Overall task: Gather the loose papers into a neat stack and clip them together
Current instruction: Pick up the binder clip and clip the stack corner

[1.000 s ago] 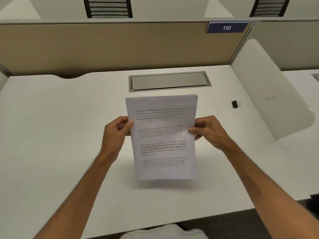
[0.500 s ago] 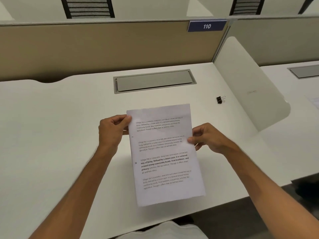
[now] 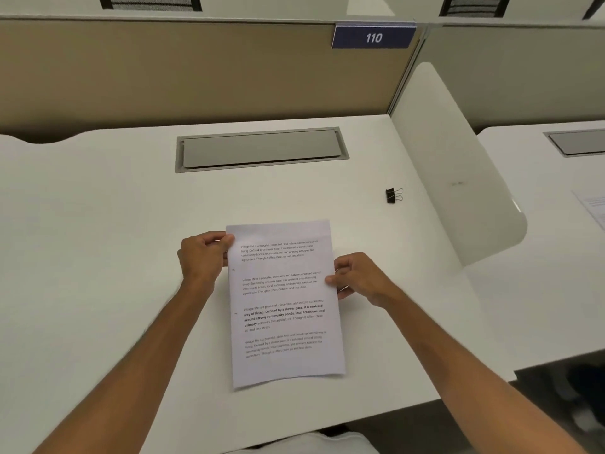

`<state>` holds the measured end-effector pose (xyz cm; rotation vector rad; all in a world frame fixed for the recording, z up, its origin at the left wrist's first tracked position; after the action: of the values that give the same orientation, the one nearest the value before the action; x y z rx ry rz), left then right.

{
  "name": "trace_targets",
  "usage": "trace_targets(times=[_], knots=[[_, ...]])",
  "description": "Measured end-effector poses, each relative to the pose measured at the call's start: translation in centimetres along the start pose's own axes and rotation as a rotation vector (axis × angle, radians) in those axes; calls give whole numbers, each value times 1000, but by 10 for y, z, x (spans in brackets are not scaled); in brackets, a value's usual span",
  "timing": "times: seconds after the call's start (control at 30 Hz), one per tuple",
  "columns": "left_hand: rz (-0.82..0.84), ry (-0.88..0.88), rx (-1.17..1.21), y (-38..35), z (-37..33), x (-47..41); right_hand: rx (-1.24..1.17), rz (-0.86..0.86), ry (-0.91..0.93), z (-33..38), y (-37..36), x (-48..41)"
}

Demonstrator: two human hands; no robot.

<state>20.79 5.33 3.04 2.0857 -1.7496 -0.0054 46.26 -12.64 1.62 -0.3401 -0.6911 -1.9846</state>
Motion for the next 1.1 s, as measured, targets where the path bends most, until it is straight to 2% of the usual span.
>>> trace_targets(times=[0.1,0.17,0.43,0.53,0.77,1.1], knots=[[-42,-7,-31,-13,4,2,38,-20,-9,-4,12,-12],[-58,-4,-51,-19,7,1,32,-102,12,-3,23,-22],[-107,22,-73,-28,12,-2,-101,-794,85,6,100,-101],[-117,19,-69,-28,14,-1,-115,-943,57,9,124,-130],[-129,14,-59,-28,18,-1,-104,-988,-54,8,139,-164],[-119,12,-56,-27,19,0,-79,-948,-80,5,150,-173]])
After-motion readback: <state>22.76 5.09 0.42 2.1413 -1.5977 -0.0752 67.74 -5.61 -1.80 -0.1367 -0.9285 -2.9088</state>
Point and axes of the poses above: each hand's wrist, its own x-axis away from the middle knuckle, its own y-axis out of the back of the hand, z = x × y, the point moved 1 cm from there along -x, towards the middle knuckle, and after that the axes turned 15 degrees about -z, right-handed, at the moved point
